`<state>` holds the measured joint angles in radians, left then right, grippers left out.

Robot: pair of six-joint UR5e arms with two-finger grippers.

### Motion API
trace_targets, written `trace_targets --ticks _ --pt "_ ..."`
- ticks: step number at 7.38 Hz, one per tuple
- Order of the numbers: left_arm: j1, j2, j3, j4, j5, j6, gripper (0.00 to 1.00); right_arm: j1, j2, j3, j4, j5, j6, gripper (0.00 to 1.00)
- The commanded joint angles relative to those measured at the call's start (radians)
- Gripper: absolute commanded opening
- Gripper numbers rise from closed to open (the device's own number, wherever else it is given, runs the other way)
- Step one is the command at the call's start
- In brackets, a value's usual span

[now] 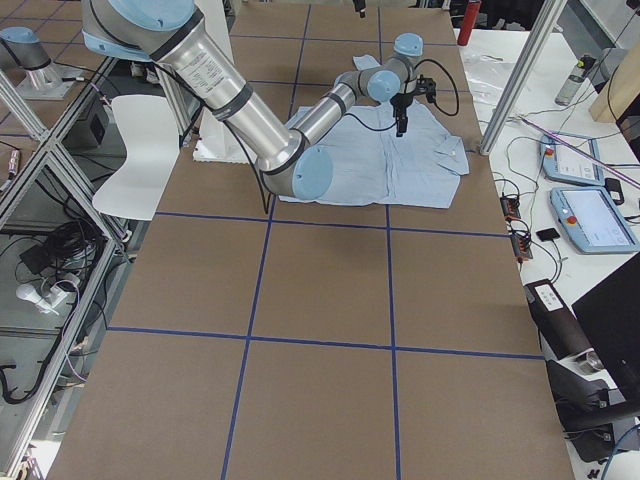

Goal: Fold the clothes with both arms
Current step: 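Release the sleeve and lift the right gripper while the left reaches the other cuff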

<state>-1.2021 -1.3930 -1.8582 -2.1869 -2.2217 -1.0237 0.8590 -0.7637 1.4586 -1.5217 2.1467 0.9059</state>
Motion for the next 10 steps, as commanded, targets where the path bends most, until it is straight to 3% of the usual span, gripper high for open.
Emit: trace_targets --ticks 1,2,4,10 --pt "0.155 0.035 0.034 -0.146 0.144 -0.183 0.99 0.119 -0.15 0.13 -0.064 0.102 -0.079 1.0" --pt "0.194 0.023 0.092 -0.193 0.214 -0.217 0.99 0.138 -0.17 0.161 -0.149 0.101 -0.163 1.0" --pt "0.229 -0.003 0.151 -0.237 0.246 -0.226 0.99 0.182 -0.215 0.212 -0.273 0.099 -0.367 1.0" --pt "0.26 -0.041 0.175 -0.229 0.287 -0.231 0.86 0.183 -0.235 0.213 -0.272 0.094 -0.384 1.0"
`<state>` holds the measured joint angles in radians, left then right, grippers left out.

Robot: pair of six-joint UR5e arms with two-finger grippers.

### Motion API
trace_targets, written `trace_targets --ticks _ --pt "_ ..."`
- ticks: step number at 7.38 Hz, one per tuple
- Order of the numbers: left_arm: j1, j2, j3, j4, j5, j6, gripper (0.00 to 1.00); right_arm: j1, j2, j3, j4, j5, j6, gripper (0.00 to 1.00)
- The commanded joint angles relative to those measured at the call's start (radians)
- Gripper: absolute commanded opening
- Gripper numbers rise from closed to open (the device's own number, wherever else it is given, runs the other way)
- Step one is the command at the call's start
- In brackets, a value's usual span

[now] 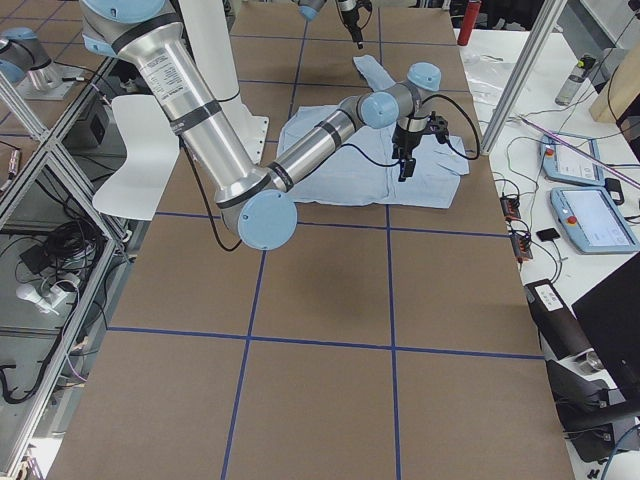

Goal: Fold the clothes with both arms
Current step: 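Release the sleeve and lift the right gripper while the left reaches the other cuff, then lower the left gripper and grasp the cuff of the other sleeve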

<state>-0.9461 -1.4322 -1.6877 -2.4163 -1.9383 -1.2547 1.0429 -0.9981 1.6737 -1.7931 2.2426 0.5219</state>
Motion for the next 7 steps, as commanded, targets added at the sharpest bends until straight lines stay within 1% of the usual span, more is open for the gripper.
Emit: trace_targets --ticks 1,3,5,7 --pt "0.024 -0.016 0.032 0.0 0.022 0.0 0.86 -0.003 -0.001 -0.003 0.0 -0.001 0.0 1.0" --pt "0.05 -0.036 0.063 -0.001 0.032 0.0 0.82 -0.009 -0.001 0.008 0.003 -0.008 0.006 1.0" --pt "0.05 -0.036 0.075 -0.001 0.032 -0.002 0.75 -0.01 -0.001 0.009 0.004 -0.009 0.012 1.0" --pt "0.052 -0.036 0.088 -0.003 0.032 0.0 0.73 -0.01 0.001 0.008 0.004 -0.011 0.013 1.0"
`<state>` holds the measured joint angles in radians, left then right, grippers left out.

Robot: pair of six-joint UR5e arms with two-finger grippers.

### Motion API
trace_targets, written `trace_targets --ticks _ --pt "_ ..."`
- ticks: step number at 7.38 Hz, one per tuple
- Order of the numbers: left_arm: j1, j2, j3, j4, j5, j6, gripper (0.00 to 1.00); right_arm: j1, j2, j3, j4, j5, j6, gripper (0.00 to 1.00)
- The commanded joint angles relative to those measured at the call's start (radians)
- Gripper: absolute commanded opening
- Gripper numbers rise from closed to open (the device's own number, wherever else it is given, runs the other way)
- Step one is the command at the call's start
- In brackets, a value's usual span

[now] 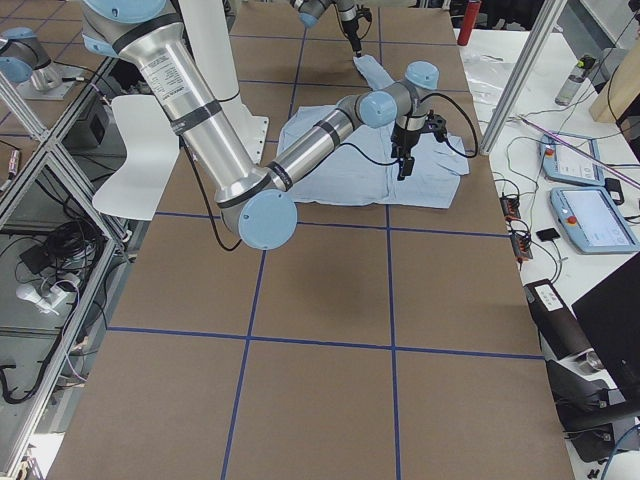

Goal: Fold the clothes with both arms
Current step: 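Lower the left gripper and grasp the cuff of the other sleeve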

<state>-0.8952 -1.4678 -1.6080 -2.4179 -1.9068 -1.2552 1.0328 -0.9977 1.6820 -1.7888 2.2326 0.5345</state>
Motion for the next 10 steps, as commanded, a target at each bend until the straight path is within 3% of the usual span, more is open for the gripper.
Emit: trace_targets --ticks 1,10 --pt "0.001 0.0 0.02 -0.004 -0.001 -0.001 0.72 0.0 0.001 -0.001 0.0 -0.001 0.001 1.0" --pt "0.018 -0.006 0.048 -0.006 -0.001 0.0 0.62 0.003 -0.01 0.015 -0.001 0.002 0.001 1.0"
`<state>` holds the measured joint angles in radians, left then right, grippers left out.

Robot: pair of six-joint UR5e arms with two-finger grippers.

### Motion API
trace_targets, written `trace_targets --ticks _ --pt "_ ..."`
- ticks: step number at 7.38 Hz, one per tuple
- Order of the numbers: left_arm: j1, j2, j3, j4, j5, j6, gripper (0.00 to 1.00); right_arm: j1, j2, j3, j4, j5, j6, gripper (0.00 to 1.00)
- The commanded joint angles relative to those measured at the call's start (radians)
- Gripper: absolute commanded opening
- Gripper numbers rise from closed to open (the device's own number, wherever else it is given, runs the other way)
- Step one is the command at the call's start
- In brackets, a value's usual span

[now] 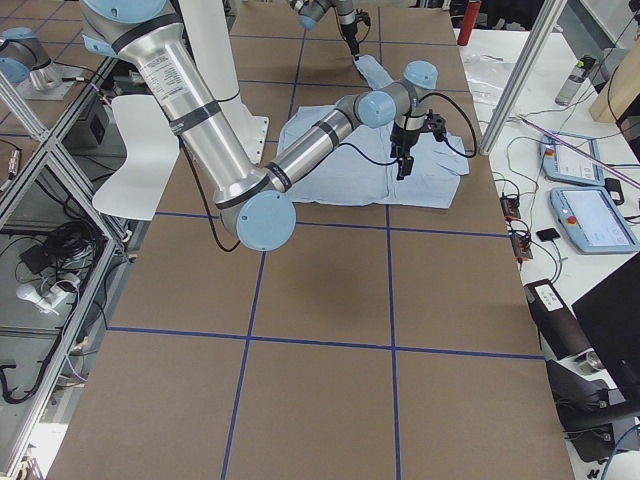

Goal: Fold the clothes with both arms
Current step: 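Lower the left gripper and grasp the cuff of the other sleeve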

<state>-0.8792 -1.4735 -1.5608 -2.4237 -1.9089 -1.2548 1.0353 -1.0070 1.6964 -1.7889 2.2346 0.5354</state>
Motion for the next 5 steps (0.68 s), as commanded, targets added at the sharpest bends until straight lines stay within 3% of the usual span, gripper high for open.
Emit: trace_targets --ticks 1,4,5 --pt "0.002 -0.001 0.002 -0.002 -0.001 0.0 0.59 0.0 -0.004 0.002 -0.001 0.0 0.0 1.0" --pt "0.009 -0.002 -0.004 0.0 0.001 0.0 0.42 0.0 -0.004 0.003 -0.001 0.0 0.0 1.0" --pt "0.014 -0.002 -0.004 -0.002 0.001 0.0 0.42 0.002 -0.004 0.003 -0.001 0.0 0.0 1.0"
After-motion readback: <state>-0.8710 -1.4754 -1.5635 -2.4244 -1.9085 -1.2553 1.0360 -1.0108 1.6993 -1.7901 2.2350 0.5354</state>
